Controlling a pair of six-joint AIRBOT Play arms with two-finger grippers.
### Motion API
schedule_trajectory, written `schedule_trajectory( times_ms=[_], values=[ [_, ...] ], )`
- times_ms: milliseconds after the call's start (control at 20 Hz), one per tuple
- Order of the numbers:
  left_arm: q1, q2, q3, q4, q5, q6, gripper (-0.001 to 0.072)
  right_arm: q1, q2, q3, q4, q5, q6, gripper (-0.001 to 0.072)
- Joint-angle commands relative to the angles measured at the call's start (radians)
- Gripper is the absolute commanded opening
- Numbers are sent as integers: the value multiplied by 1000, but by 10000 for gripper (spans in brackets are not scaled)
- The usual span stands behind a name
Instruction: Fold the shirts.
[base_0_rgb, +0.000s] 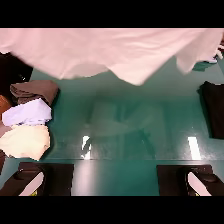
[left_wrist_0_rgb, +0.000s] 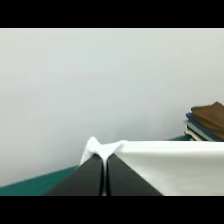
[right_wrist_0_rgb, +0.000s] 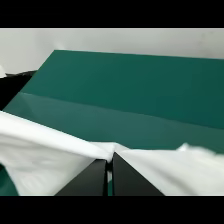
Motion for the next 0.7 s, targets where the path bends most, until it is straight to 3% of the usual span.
schedule_trajectory(
  times_ms=[0, 200, 350, 450, 650],
  values=[
    [1, 93, 0, 8, 42, 8, 23, -83, 84, 46, -15, 89, 28, 16],
    [1, 28, -7, 8, -76, 6, 23, -148, 72, 44, -13, 249, 88, 16],
    [1, -114, -10, 8, -235, 5, 23, -145, -36, 42, -16, 444, 159, 16],
    [1, -233, -10, 8, -333, 5, 23, -105, -135, 40, -98, 515, 190, 16],
    [1, -517, -10, 8, -525, -4, 24, 31, -321, -122, -196, 421, 193, 17]
  ],
)
